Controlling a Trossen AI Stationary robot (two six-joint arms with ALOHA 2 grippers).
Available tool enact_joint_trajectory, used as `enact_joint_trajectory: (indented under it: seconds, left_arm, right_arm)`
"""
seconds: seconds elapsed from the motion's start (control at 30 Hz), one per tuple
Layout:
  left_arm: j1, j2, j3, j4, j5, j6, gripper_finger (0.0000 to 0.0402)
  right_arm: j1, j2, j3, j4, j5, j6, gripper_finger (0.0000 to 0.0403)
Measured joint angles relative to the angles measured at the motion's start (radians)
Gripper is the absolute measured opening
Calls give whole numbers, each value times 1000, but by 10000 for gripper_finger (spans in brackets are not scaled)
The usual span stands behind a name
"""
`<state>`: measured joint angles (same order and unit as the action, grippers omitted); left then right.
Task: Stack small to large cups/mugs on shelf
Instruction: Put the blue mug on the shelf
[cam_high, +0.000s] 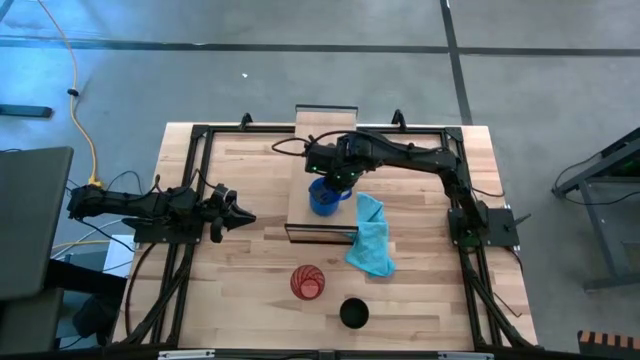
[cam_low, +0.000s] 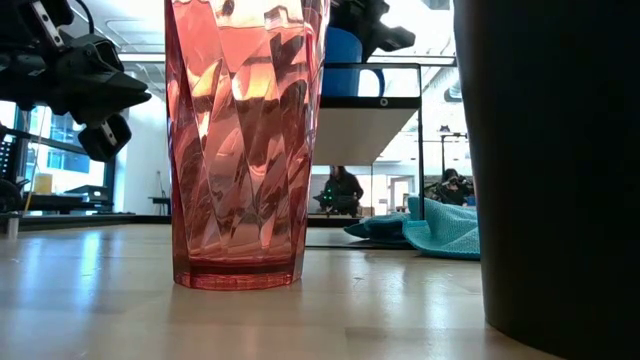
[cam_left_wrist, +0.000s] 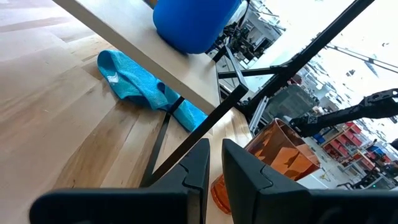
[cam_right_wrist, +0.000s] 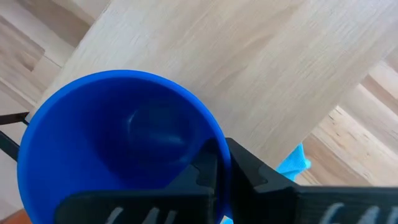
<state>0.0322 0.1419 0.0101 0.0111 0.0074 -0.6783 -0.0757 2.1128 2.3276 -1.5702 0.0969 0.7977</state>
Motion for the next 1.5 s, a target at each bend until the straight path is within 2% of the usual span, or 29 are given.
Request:
enact_joint_trajectory:
  seconds: [0.53, 1.27, 1.37, 1.5]
  left_arm:
    - [0, 0, 0, 0, 4, 0, 33]
    - [0, 0, 0, 0, 8, -7, 33]
    - [0, 0, 0, 0, 8, -7, 33]
    - [0, 0, 0, 0, 8, -7, 33]
  right_arm:
    - [18, 1, 0, -2, 0, 93, 1]
    - [31, 2, 0, 3, -28, 95, 1]
    - [31, 3, -1, 3, -38, 92, 13]
    - [31, 8, -5, -3, -44, 102, 52]
